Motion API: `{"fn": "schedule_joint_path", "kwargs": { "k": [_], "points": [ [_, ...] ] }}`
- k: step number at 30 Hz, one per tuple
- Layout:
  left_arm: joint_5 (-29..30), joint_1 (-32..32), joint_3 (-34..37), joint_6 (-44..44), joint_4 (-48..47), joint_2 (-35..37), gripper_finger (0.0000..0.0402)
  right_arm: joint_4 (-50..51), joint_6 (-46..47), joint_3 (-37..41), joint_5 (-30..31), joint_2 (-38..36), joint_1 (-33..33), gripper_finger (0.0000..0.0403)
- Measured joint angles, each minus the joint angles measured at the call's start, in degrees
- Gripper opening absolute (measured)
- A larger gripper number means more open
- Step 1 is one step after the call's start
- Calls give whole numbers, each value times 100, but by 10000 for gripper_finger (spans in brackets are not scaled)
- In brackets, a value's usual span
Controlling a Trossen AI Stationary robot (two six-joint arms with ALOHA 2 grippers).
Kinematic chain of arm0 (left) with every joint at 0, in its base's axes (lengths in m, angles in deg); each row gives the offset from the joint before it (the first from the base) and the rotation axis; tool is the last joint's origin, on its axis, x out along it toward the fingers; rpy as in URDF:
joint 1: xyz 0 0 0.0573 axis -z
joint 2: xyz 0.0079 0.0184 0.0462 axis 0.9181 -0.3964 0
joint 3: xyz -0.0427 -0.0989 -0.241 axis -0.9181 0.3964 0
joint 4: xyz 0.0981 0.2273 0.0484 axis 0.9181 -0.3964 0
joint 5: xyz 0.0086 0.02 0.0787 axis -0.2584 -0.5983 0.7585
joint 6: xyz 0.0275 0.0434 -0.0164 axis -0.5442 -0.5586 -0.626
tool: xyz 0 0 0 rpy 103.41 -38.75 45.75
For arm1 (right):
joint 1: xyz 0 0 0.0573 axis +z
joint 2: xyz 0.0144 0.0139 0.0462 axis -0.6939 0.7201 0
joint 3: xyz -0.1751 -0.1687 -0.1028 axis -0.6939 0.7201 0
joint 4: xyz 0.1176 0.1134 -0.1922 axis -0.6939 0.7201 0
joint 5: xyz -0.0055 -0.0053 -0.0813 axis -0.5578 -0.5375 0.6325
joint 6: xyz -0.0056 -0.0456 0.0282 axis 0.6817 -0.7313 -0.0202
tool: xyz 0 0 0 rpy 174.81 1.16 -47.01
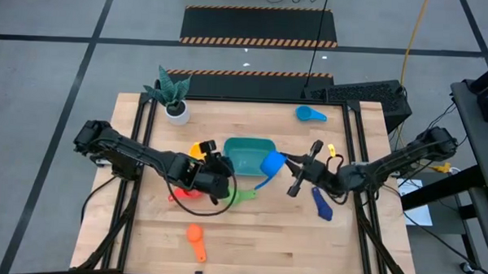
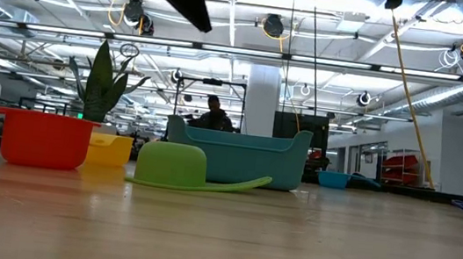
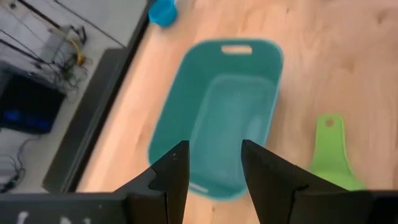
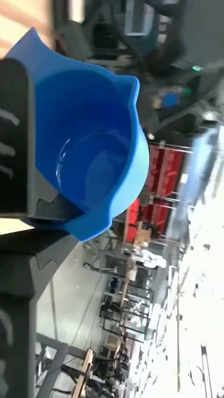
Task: Nest measuring cups in basket
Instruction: Stack the blue measuring cup onto the red measuring cup
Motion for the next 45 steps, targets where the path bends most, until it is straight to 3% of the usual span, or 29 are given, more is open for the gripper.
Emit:
{"fn": "schedule_joint_path", "kwargs": {
  "k": [11,20,30,35,40,45],
  "points": [
    [208,321,0,-1773,2231,-2,150,-826,-300,209,-47,-122,12,2],
    [207,494,8,-2433,3504,-64,150,-1462,-235,616,-50,-567,42,2],
    [-33,420,898,-3287,6537,-70,150,-3034,-136,1323,-50,-683,35,2],
    [-711,387,1143,-3604,7636,-166,150,-3092,80,1352,-154,-633,-19,2],
    [-740,379,1167,-4014,8216,-479,149,-3069,630,1352,-638,-452,-240,2],
    [-740,379,1167,-4415,8697,-685,149,-3004,846,1350,-651,-345,-372,2]
  ]
}}
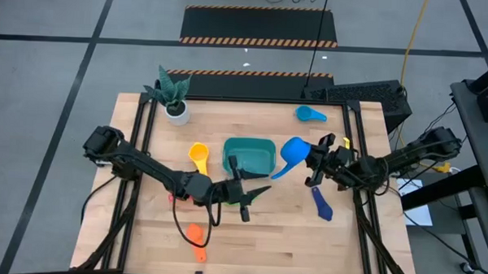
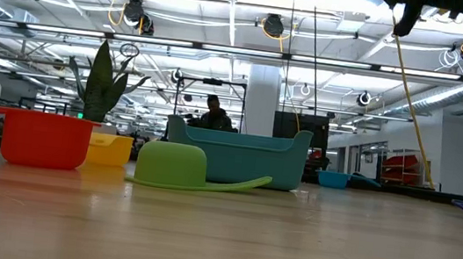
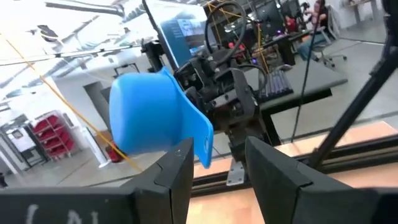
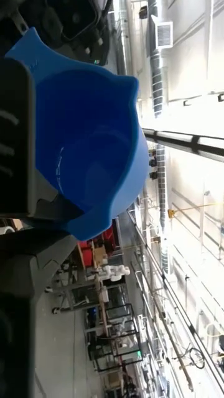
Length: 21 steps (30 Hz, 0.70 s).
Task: Nest measuring cups in basket
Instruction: Stack the blue measuring cup onto the red measuring cup
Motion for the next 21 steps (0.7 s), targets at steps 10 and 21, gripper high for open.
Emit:
{"fn": "schedule_joint_path", "kwargs": {
  "k": [10,21],
  "points": [
    [-225,-164,-5,223,44,-39,149,44,191,0,-4,25,-24,2],
    [-399,-289,-11,199,249,-227,90,86,209,-4,-4,84,-24,2]
  ]
}}
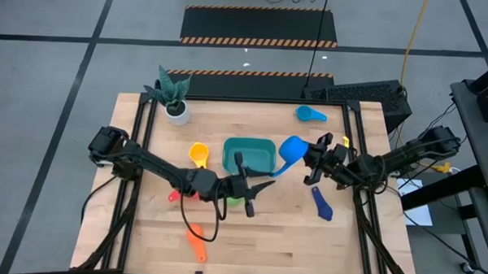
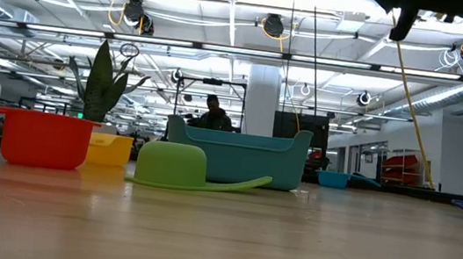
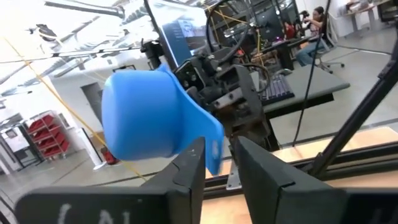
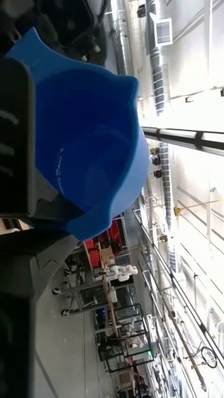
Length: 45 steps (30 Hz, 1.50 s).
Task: Nest measuring cups in basket
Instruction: Stack the blue measuring cup onto the red measuring cup
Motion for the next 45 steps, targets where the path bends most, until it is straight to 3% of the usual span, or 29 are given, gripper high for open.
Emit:
{"fn": "schedule_joint_path", "kwargs": {
  "k": [12,22,26,33,38,45],
  "points": [
    [-35,-10,0,-103,-155,2,11,-15,123,-125,13,338,-66,2],
    [291,34,0,138,-255,57,7,-30,-91,-131,48,348,-87,10],
    [318,99,2,613,-427,363,9,-50,-711,-138,4,327,-36,46],
    [293,344,55,1241,-1589,1225,8,-48,-2334,-140,5,228,274,142],
    [277,522,729,1364,-1321,1857,6,-67,-2933,-140,29,81,478,187],
    [241,469,2615,2193,1,3443,5,65,-3451,-191,463,29,664,205]
  ]
}}
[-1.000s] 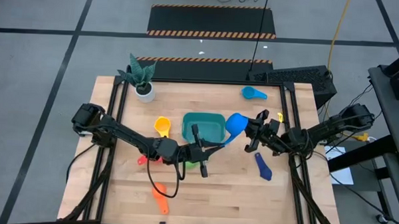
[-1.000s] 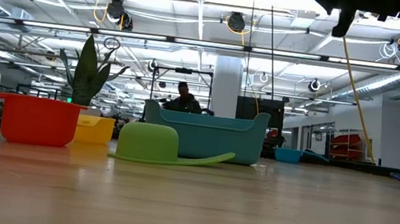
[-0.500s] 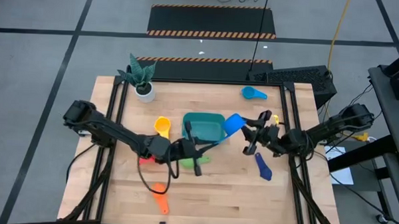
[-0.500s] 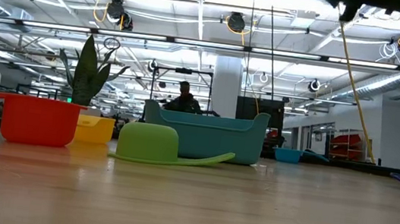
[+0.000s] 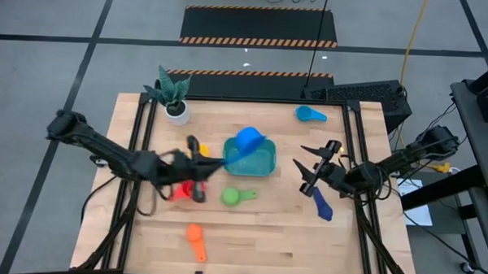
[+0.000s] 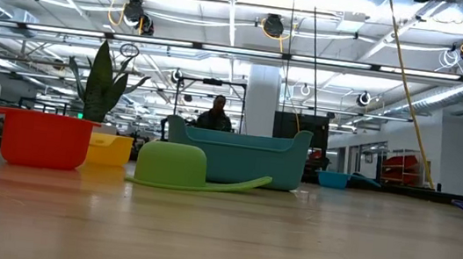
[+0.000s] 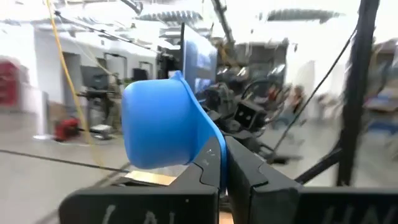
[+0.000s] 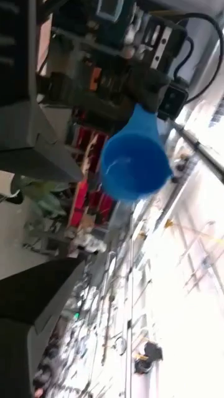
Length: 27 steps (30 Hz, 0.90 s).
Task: Nest measuring cups in basket
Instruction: Stack the blue measuring cup onto the red measuring cup
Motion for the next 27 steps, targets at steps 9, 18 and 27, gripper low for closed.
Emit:
{"fn": "schedule_joint_path", "kwargs": {
  "k": [9,18,27],
  "points": [
    [202,625,1794,1508,177,1521,5,265,-409,-133,671,0,69,205],
    [1910,1978,2309,2098,146,1502,10,466,-297,-135,933,0,243,205],
    [4159,3768,2309,2649,-530,1501,7,478,-446,-135,1343,0,459,204]
  ]
}}
